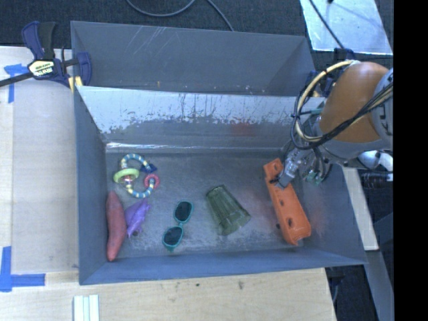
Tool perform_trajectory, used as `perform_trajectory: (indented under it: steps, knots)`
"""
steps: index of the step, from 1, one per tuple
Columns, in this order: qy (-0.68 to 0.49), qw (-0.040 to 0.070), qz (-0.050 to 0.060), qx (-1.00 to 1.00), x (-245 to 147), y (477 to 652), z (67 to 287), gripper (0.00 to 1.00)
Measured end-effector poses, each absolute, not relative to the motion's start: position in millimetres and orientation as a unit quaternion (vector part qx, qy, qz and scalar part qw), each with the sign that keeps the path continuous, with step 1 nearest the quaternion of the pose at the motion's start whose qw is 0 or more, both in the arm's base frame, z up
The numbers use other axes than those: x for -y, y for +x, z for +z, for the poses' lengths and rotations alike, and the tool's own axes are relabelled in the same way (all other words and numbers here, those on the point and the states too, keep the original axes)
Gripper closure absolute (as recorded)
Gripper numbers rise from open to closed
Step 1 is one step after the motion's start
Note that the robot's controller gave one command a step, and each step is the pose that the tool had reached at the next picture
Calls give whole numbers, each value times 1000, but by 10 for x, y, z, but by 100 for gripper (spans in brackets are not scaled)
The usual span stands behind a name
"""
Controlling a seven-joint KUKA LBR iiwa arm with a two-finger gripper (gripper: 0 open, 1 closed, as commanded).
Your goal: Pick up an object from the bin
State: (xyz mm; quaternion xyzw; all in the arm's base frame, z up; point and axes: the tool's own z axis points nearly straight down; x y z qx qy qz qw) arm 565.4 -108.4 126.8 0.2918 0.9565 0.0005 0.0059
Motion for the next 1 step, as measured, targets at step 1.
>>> perform_trajectory:
  steps: [1]
  knots:
    - [291, 6, 0, -957, 1086, 5656, 1363, 100]
